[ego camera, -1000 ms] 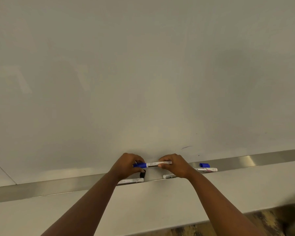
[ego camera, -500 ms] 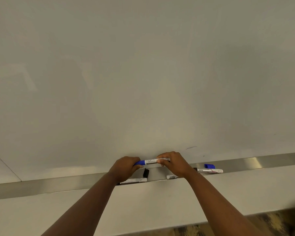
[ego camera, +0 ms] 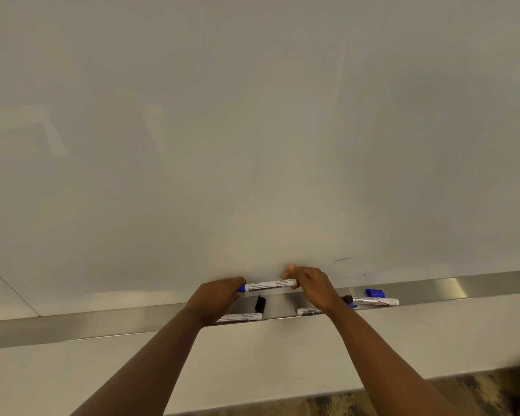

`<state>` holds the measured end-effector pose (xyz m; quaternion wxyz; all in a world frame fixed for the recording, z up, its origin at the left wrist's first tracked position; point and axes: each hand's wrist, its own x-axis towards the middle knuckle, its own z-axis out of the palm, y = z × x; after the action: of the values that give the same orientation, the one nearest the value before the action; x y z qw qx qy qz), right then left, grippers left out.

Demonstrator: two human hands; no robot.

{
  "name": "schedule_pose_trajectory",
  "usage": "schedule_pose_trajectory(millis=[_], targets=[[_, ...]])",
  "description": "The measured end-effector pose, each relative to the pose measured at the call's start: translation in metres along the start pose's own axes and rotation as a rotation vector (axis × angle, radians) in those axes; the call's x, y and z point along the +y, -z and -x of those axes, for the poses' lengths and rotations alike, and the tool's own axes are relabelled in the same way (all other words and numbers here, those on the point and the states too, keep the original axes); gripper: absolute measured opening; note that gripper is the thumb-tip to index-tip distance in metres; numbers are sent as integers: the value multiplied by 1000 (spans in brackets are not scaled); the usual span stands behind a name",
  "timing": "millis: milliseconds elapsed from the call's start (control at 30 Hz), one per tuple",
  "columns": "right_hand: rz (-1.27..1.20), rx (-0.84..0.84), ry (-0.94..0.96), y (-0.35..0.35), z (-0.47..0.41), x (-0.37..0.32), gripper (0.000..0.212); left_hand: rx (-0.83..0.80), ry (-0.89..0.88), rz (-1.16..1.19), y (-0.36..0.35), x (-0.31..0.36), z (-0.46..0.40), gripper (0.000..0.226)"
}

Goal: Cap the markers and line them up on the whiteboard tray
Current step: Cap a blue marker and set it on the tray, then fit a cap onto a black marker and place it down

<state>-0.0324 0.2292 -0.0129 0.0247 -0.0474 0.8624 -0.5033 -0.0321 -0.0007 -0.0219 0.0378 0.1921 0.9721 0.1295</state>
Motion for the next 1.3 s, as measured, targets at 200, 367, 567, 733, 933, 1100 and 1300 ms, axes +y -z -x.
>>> schedule_pose_trajectory(millis=[200, 367, 567, 733, 933, 1100, 1300], targets=[[519, -142, 197, -22, 5, 23, 21, 34, 69, -1, -12, -24, 16, 14], [752, -236, 430, -59, 5, 24, 31, 54, 96, -15, -14, -35, 26, 11], [742, -77, 377, -63, 2, 30, 23, 17, 62, -69, -15, -38, 28, 16], [606, 21, 214, -51, 3, 35, 14, -7, 50, -81, -20, -39, 26, 14], [523, 164, 136, -31, 9, 40, 7, -26, 25, -107, -27, -32, 20, 21], [456, 284, 173, -18, 18, 41, 5, 17, -5, -108, -31, -24, 13, 25], [296, 298, 279, -16, 24, 34, 6, 162, -18, -24, -24, 3, 2, 29]])
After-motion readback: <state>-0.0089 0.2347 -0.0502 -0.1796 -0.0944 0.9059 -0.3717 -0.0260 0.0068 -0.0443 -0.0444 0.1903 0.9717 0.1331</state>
